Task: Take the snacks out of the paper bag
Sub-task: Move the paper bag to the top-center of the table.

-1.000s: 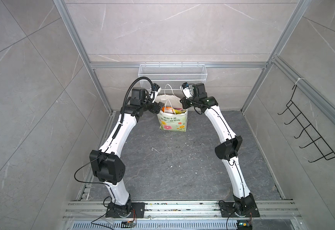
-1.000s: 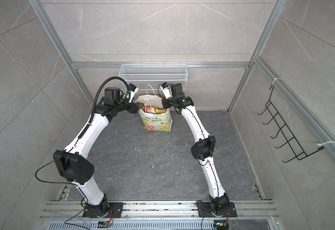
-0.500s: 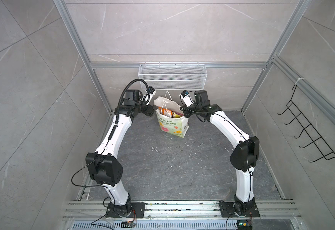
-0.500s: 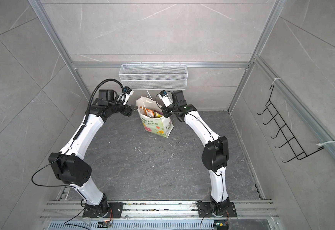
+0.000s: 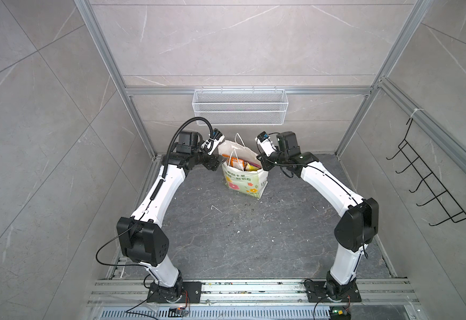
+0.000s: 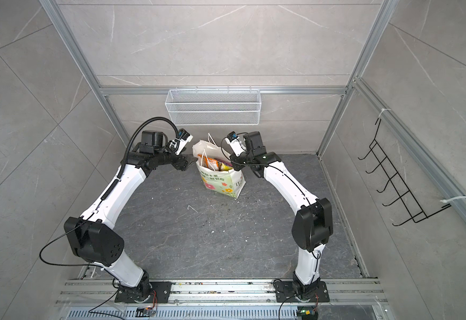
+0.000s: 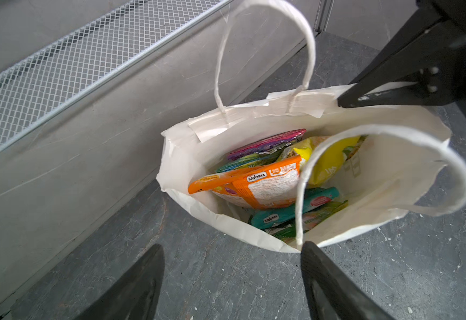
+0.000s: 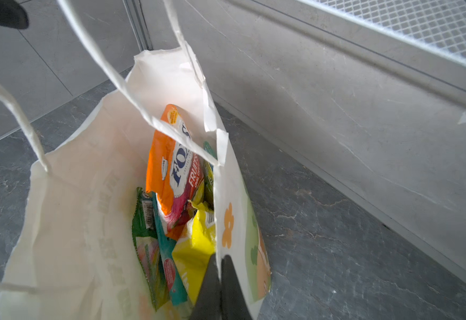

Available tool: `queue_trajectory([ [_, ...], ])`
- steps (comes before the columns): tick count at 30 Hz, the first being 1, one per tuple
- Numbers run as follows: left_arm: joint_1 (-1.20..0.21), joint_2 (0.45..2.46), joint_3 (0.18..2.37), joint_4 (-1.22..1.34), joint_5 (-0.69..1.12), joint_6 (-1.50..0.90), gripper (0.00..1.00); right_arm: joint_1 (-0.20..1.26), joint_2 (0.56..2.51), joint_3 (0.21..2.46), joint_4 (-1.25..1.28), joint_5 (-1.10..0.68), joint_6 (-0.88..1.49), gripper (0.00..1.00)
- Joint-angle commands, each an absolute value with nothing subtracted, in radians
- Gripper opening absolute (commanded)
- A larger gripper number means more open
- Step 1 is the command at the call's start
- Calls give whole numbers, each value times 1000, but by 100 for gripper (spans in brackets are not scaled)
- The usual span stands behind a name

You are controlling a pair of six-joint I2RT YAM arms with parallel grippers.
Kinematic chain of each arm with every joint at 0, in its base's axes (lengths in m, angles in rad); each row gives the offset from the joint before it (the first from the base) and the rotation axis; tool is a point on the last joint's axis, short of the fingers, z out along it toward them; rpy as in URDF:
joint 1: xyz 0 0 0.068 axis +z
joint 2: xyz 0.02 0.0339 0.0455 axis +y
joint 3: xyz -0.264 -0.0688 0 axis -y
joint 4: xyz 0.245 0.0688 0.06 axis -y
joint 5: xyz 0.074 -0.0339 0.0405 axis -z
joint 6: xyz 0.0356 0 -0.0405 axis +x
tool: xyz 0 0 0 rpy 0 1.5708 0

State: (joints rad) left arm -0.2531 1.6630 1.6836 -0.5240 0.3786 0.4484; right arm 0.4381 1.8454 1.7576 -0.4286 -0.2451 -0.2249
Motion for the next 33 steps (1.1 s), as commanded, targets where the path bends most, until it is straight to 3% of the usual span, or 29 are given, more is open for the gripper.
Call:
queue_trajectory([
  [1, -265, 1601, 1682, -521, 429, 485, 79, 442, 1723, 1699, -370, -302, -273, 0],
  [14, -307, 1642, 1722, -547, 451, 592, 80, 417, 1558, 1496, -325, -282, -326, 0],
  [29, -308, 2063, 2212, -732, 584, 810, 82, 363, 1654, 1596, -325, -318, -270, 0],
  [33, -334, 2083, 2247, -775, 618, 843, 81, 362, 1665, 1604, -331, -295, -262, 0],
])
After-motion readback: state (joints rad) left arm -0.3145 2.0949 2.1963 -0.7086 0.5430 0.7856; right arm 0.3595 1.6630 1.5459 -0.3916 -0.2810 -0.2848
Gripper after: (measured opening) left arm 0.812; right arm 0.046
